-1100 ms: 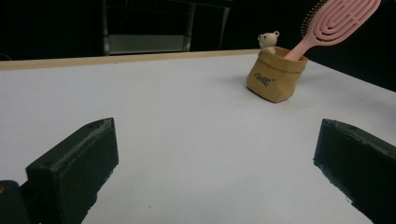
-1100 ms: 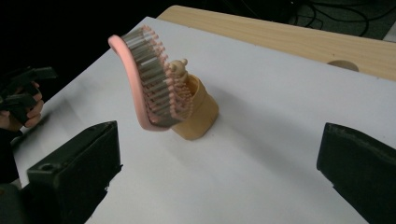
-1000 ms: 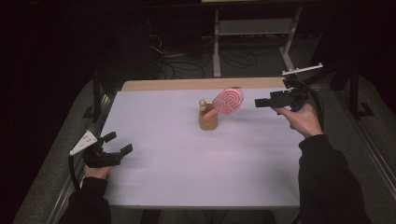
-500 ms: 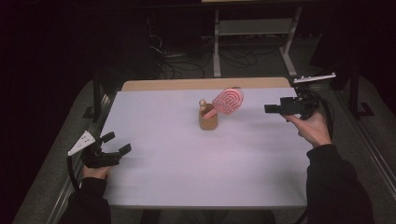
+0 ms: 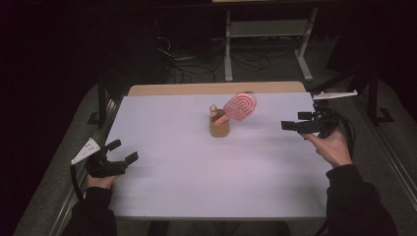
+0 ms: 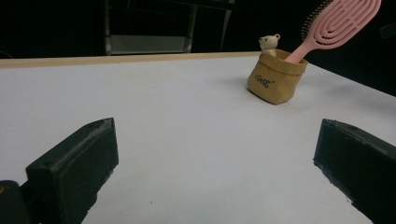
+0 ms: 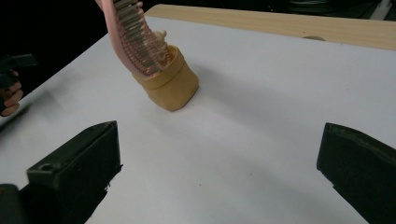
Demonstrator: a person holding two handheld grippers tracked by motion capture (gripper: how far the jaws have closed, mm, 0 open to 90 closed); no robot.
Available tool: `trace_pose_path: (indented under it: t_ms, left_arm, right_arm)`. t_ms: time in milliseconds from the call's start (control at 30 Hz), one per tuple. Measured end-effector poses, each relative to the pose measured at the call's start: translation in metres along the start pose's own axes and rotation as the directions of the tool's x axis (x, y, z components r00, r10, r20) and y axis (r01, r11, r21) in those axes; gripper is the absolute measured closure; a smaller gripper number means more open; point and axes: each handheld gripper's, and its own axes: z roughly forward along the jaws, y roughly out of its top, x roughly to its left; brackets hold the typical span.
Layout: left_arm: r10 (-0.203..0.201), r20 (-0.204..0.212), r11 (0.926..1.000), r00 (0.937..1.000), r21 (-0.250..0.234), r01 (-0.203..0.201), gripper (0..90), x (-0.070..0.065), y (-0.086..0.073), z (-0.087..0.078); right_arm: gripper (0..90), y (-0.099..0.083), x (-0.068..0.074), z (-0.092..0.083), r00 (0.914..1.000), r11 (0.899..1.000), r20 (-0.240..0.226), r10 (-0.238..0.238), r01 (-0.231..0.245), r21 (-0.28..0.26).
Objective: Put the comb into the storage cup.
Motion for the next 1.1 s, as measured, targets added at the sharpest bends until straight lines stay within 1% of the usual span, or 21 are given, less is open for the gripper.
trace_pose_path:
  t_ms: [67,100,200,333,400,467,533,700,800,833,967,1000,1033,1100]
  left_arm:
    - [0.000,0.000,1.0000,1.0000,0.000,0.000,0.0,0.000,0.000,0.000]
    - [-0.002,0.000,1.0000,1.0000,-0.002,0.002,0.0,0.000,0.000,0.000]
    - [0.000,-0.001,1.0000,1.0000,0.000,0.000,0.0,0.000,0.000,0.000]
    - [-0.001,-0.001,1.0000,1.0000,0.001,0.001,0.0,0.000,0.000,0.000]
    - [-0.003,-0.001,1.0000,1.0000,0.001,0.003,0.0,-0.001,0.000,0.000]
    - [-0.004,-0.001,1.0000,1.0000,0.000,0.004,0.0,-0.001,0.000,0.000]
    - [-0.007,0.000,1.0000,1.0000,0.001,0.007,0.0,-0.002,-0.001,0.000]
    - [-0.010,0.003,0.9999,0.9999,0.006,0.010,0.0,-0.002,-0.001,0.000]
    - [-0.012,0.005,0.9999,0.9999,0.011,0.012,0.0,-0.002,-0.002,0.000]
    - [-0.012,0.005,0.9999,0.9999,0.011,0.012,0.0,-0.002,-0.002,0.000]
    - [-0.014,-0.002,0.9998,0.9999,0.012,0.014,0.0,-0.002,-0.002,-0.002]
    - [-0.014,-0.002,0.9998,0.9999,0.012,0.014,0.0,-0.002,-0.002,-0.002]
    - [-0.018,-0.003,0.9998,0.9998,0.008,0.018,0.0,-0.001,-0.002,-0.004]
    - [-0.023,-0.005,0.9997,0.9997,0.007,0.023,0.0,0.000,-0.002,-0.005]
  right_arm:
    - [0.0,-0.003,0.000,0.000,1.0000,1.000,0.002,-0.004,0.004,-0.002]
    - [0.0,-0.008,0.001,0.000,1.0000,1.000,0.006,-0.004,0.004,-0.002]
    - [0.0,-0.016,0.002,0.000,0.9999,1.000,0.011,-0.011,0.011,-0.001]
    - [0.0,-0.023,0.003,-0.001,0.9999,1.000,0.005,-0.014,0.014,-0.014]
    - [0.0,-0.030,0.004,-0.003,0.9998,0.999,-0.003,-0.017,0.017,-0.036]
    - [0.0,-0.033,0.004,-0.003,0.9999,0.999,-0.004,-0.015,0.015,-0.043]
    - [0.0,-0.041,0.001,-0.004,1.0000,0.999,0.000,-0.009,0.009,-0.050]
    - [0.0,-0.057,0.000,-0.004,0.9999,0.998,0.013,-0.010,0.011,-0.067]
    - [0.0,-0.066,0.001,-0.003,0.9994,0.998,0.025,-0.024,0.025,-0.064]
    - [0.0,-0.066,0.001,-0.003,0.9994,0.998,0.025,-0.024,0.025,-0.064]
    - [0.0,-0.079,0.001,-0.002,0.9980,0.996,0.047,-0.042,0.045,-0.072]
    - [0.0,-0.079,0.001,-0.002,0.9980,0.996,0.047,-0.042,0.045,-0.072]
    - [0.0,-0.085,0.002,-0.002,0.9967,0.996,0.066,-0.047,0.052,-0.074]
    - [0.0,-0.092,0.002,-0.001,0.9964,0.995,0.071,-0.047,0.053,-0.083]
